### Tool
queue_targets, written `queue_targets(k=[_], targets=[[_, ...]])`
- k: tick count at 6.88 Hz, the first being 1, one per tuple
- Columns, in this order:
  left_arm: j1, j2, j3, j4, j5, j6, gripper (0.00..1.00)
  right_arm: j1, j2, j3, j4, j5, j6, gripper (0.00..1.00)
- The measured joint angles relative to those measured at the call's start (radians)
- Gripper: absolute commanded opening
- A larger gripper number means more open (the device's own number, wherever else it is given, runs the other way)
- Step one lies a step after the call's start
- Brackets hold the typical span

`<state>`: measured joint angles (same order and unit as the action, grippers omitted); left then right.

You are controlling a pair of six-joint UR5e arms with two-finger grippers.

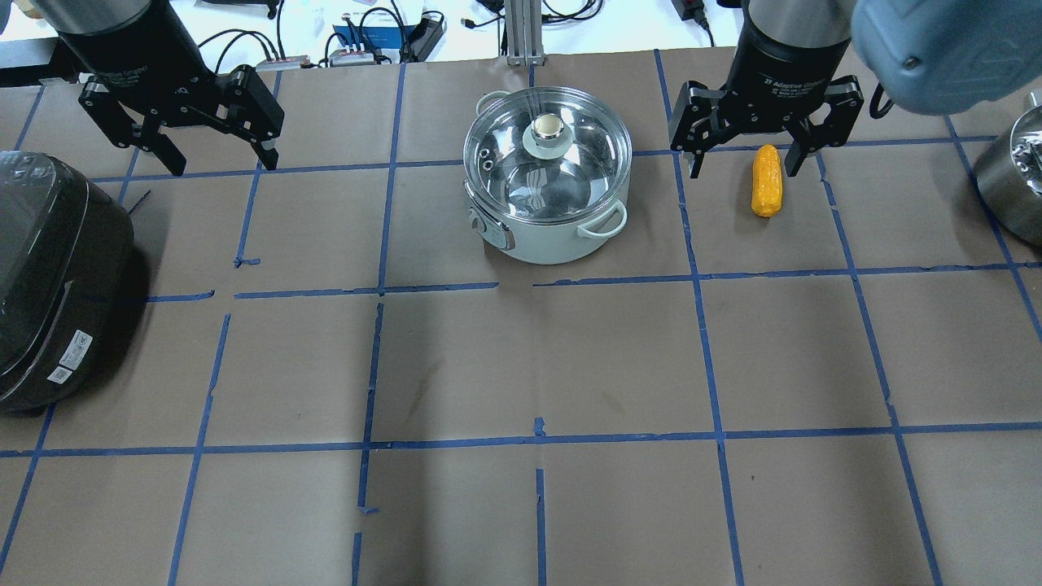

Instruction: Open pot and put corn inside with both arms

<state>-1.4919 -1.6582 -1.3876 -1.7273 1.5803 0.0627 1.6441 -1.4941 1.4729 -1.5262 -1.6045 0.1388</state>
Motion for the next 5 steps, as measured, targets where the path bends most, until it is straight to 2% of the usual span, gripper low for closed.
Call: queue_targets(k=[5], targets=[[-0.001, -0.002, -0.018, 0.03, -0.021, 0.011, 1.0, -0.003, 0.005, -0.009, -0.002, -0.001, 0.0, 1.0]])
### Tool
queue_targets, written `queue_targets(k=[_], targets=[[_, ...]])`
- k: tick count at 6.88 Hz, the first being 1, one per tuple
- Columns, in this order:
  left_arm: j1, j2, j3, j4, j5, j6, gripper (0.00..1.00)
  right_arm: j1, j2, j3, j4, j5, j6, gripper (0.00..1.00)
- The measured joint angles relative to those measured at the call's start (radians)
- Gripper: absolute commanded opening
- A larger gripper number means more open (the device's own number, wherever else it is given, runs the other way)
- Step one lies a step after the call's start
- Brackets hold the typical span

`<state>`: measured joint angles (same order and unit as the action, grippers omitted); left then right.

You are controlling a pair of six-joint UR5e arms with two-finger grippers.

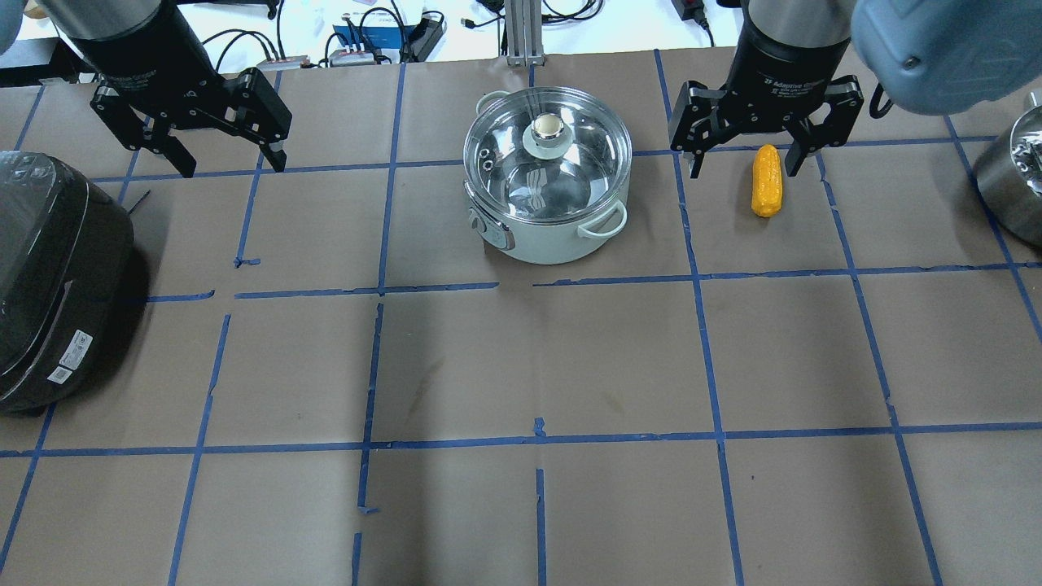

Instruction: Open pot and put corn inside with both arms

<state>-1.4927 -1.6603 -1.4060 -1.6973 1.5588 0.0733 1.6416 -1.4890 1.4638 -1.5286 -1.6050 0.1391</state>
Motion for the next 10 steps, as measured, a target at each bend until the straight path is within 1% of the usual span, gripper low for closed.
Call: queue_targets(k=[2, 3, 4, 5, 7, 9, 10], targets=[[0.0, -0.002, -0.013, 0.019, -0.001, 0.001, 1.0, -0.064, 0.055, -0.077, 0.027, 0.0, 0.0, 0.98], [0.0, -0.008, -0.011, 0.04, -0.004, -0.003, 1.0, -0.116, 0.081, -0.115, 0.06, -0.005, -0.011, 0.99], [-0.002, -0.029, 0.0, 0.084, -0.025, -0.01, 1.0, -0.164, 0.102, -0.137, 0.062, -0.004, -0.028, 0.99], [-0.015, -0.069, 0.019, 0.137, -0.061, -0.012, 1.0, -0.194, 0.134, -0.15, 0.023, 0.0, -0.056, 0.98], [-0.109, -0.199, 0.094, 0.244, -0.09, -0.087, 1.0, -0.222, 0.246, -0.148, -0.125, 0.002, -0.102, 0.95], [-0.224, -0.337, 0.211, 0.298, -0.092, -0.251, 1.0, -0.249, 0.392, -0.126, -0.28, 0.005, -0.113, 0.93], [-0.277, -0.403, 0.255, 0.341, -0.093, -0.351, 1.0, -0.263, 0.453, -0.097, -0.371, 0.006, -0.135, 0.93]])
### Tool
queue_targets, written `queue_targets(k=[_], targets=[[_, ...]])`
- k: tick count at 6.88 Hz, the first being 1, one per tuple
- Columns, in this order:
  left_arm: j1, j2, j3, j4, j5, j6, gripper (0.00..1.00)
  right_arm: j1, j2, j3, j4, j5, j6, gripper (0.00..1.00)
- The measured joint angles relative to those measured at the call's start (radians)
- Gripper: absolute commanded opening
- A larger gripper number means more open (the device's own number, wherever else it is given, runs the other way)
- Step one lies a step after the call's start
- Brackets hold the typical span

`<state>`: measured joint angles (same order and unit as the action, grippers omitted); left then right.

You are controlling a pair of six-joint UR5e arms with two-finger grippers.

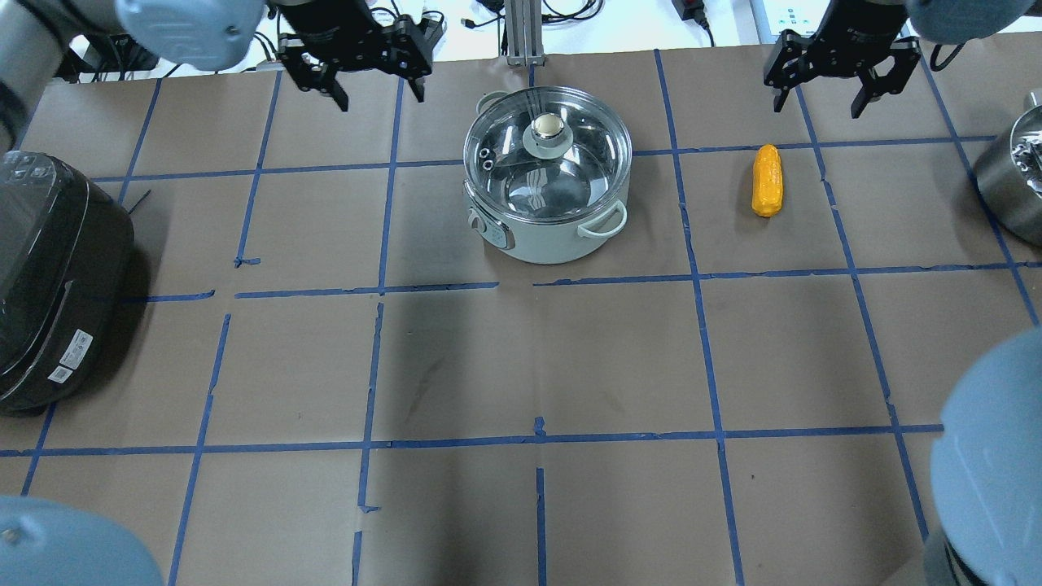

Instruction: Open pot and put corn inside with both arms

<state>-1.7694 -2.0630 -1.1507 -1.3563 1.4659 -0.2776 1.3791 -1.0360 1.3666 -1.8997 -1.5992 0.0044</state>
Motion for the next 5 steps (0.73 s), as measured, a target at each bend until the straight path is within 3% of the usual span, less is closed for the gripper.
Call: queue_targets(k=[2, 3, 4, 5], targets=[[-0.079, -0.094, 0.029, 0.11, 0.002, -0.104, 1.0, -0.022, 0.087, 0.067, -0.192, 0.024, -0.046, 0.91], [-0.098, -0.112, 0.028, 0.132, 0.002, -0.126, 1.0, -0.025, 0.117, 0.083, -0.238, 0.046, -0.053, 0.67], [-0.111, -0.124, 0.025, 0.14, 0.002, -0.147, 1.0, -0.025, 0.133, 0.088, -0.254, 0.07, -0.057, 0.3], [-0.124, -0.139, 0.024, 0.15, 0.002, -0.159, 0.95, -0.025, 0.138, 0.091, -0.26, 0.091, -0.072, 0.12]])
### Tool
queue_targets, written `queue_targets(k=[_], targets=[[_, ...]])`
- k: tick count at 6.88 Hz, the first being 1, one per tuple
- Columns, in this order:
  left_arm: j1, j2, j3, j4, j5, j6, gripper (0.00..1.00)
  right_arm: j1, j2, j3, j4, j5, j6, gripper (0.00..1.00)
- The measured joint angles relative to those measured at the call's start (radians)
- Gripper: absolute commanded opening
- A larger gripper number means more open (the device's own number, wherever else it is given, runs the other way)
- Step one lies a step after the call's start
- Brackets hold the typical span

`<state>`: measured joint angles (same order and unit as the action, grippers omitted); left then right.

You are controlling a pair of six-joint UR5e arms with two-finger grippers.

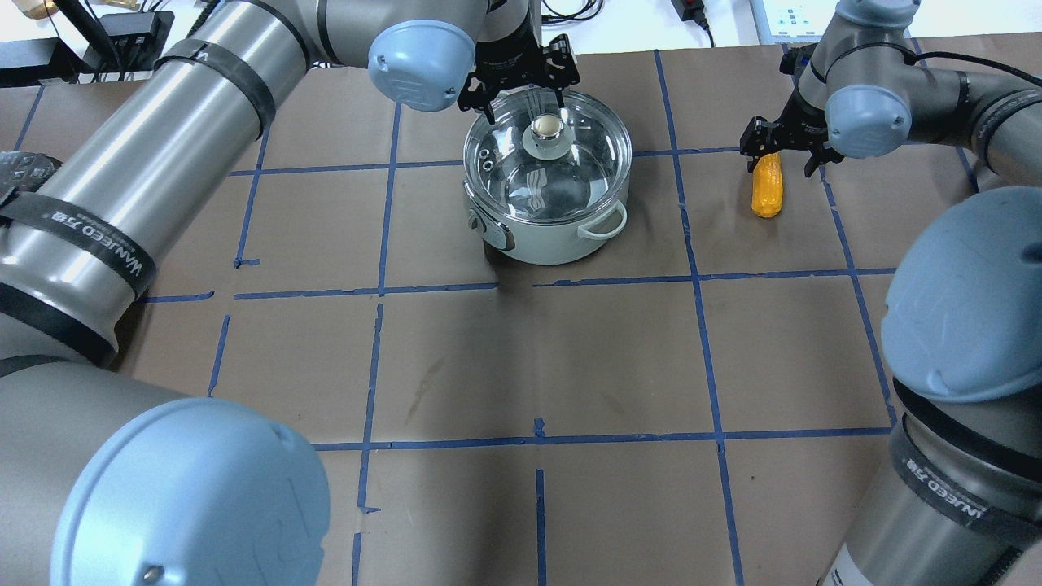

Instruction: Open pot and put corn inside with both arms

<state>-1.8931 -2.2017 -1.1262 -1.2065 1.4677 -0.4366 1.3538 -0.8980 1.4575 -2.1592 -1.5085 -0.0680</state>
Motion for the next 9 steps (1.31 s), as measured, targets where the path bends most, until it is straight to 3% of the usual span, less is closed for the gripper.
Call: queue_targets(k=[1, 2, 3, 6, 9], targets=[[-0.011, -0.017, 0.0, 0.023, 0.0, -0.011, 0.85, 0.0, 0.002, 0.002, -0.001, 0.008, -0.027, 0.09], [-0.016, -0.026, -0.001, 0.047, 0.0, -0.022, 0.26, -0.001, 0.001, 0.002, 0.0, 0.01, -0.046, 0.08], [-0.018, -0.03, -0.002, 0.056, 0.0, -0.033, 0.03, -0.001, -0.002, 0.001, 0.005, 0.011, -0.055, 0.08], [-0.02, -0.02, -0.019, 0.058, 0.0, -0.075, 0.01, 0.001, -0.02, -0.013, 0.028, 0.009, -0.055, 0.07], [0.019, 0.109, -0.018, -0.102, 0.036, -0.008, 0.02, 0.059, -0.115, -0.066, 0.157, 0.008, -0.022, 0.08]])
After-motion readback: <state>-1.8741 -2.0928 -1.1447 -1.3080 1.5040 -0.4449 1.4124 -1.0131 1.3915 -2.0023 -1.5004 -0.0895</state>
